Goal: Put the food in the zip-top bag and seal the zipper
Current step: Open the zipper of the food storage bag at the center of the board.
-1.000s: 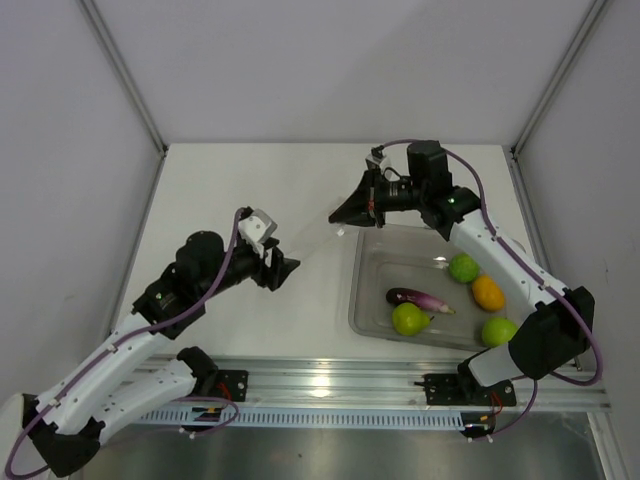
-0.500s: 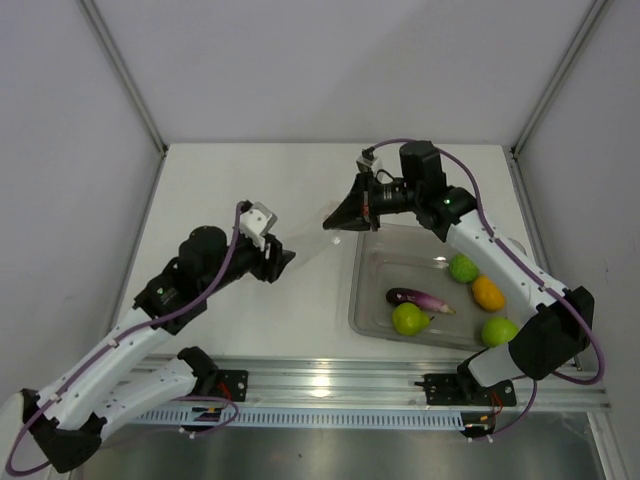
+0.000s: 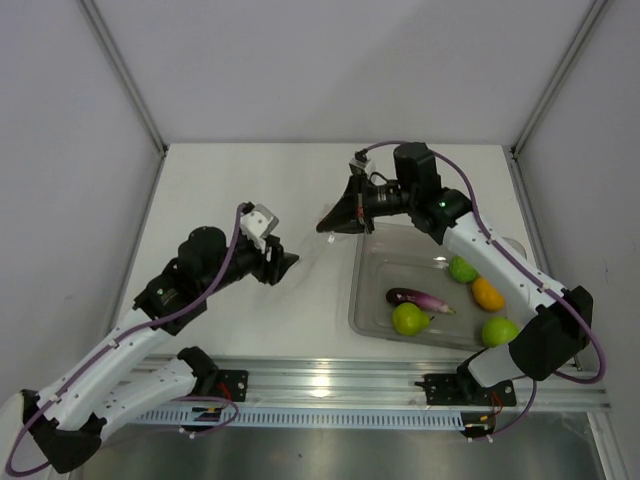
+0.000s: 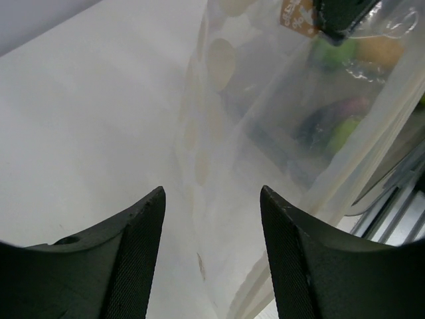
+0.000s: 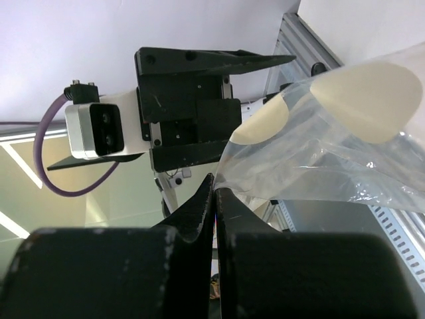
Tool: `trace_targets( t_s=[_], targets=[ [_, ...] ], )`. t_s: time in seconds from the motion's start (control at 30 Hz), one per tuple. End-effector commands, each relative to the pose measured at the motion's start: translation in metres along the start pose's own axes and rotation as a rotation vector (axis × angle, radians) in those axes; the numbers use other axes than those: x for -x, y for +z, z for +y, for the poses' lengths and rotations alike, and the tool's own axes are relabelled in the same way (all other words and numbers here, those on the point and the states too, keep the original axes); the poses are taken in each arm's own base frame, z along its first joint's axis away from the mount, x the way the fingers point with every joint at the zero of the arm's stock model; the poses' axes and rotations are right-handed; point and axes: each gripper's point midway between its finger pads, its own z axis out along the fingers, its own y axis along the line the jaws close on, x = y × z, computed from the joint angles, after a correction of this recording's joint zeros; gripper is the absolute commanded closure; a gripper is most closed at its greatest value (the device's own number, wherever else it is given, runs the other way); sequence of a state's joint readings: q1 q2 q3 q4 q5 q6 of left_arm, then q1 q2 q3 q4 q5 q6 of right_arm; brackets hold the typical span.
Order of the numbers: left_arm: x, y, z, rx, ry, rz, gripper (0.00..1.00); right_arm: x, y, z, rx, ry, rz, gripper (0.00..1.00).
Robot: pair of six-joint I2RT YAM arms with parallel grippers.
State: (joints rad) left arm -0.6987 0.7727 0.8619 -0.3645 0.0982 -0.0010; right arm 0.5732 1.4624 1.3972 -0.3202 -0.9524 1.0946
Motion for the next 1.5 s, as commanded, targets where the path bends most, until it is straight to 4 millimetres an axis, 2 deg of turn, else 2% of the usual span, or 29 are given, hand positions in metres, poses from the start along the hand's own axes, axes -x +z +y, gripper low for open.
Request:
trace_targets(
  t_s=[0.0,0.03,0.1,0.13,0.17,0.27,0.33,0.37,0.63,0.67,0.97,1.17,1.23,1.47],
  targets=[
    [0.014,-0.009,-0.013,-0.061,-0.014,-0.057,0.37,0.001,-0.009,0.026,0.054,-0.039,-0.019,1.00],
    [0.024,-0.016,-0.010,-0.035,-0.015,-0.105,0.35,0.002,-0.008,0.024,0.050,-0.034,-0.019,1.00],
    [0.026,-0.024,-0.002,0.018,-0.037,-0.143,0.33,0.004,-0.007,0.017,0.027,-0.019,-0.022,1.00],
    [0.033,-0.036,0.012,0.104,-0.052,-0.198,0.30,0.005,-0.007,0.014,0.020,-0.020,-0.025,1.00],
    [0.041,-0.044,0.018,0.138,-0.066,-0.240,0.30,0.007,-0.006,0.010,0.010,-0.010,-0.031,1.00],
    [0.044,-0.058,0.017,0.133,-0.032,-0.320,0.26,0.010,-0.004,0.007,0.000,0.001,-0.043,1.00],
    [0.042,-0.056,0.012,0.104,-0.015,-0.300,0.27,0.012,-0.003,0.007,-0.003,0.009,-0.054,1.00],
    [0.033,-0.050,0.012,0.101,-0.012,-0.251,0.28,0.014,-0.002,0.008,0.001,0.023,-0.060,1.00],
    [0.038,-0.050,0.010,0.092,-0.012,-0.259,0.28,0.022,0.004,0.014,0.012,0.095,-0.084,1.00],
    [0.038,-0.049,0.005,0.063,-0.008,-0.259,0.28,0.023,0.004,0.014,0.012,0.102,-0.088,1.00],
    [0.025,-0.037,-0.009,-0.016,0.008,-0.208,0.30,0.030,0.009,0.024,0.030,0.130,-0.100,1.00],
    [0.017,-0.027,-0.001,0.031,0.012,-0.150,0.30,0.025,0.010,0.037,0.050,0.116,-0.089,1.00],
    [0.015,-0.026,0.009,0.089,0.001,-0.141,0.30,0.021,0.012,0.039,0.051,0.111,-0.079,1.00],
    [0.020,-0.030,0.015,0.127,-0.009,-0.155,0.31,0.004,0.012,0.047,0.050,0.080,-0.055,1.00]
  ],
)
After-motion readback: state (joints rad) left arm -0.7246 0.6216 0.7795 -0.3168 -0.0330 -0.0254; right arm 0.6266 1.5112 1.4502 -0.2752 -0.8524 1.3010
